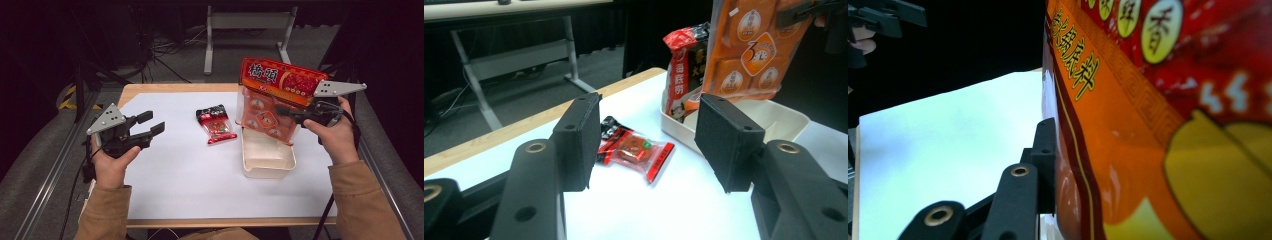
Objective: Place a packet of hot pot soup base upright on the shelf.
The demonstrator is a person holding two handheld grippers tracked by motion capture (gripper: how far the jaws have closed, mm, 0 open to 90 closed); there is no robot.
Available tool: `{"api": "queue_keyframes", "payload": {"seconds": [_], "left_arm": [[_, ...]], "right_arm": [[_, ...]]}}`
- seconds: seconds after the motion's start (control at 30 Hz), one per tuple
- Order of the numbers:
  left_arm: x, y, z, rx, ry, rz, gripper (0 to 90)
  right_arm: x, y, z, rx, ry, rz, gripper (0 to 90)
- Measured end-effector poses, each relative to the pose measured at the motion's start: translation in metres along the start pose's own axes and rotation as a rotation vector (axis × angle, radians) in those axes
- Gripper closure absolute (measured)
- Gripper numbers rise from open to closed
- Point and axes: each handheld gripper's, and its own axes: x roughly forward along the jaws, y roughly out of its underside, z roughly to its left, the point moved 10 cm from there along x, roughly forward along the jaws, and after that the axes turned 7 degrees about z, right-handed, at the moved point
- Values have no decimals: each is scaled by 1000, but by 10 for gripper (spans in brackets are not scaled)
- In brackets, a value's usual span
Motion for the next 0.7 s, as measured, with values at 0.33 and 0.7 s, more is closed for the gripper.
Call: {"api": "queue_keyframes", "payload": {"seconds": [0.33,0.7], "left_arm": [[-1,8,9,-15,-8,9,428],[1,12,8,-4,6,28,416]], "right_arm": [[8,12,-9,55,47,0,699],[16,28,-10,78,73,21,698]]}}
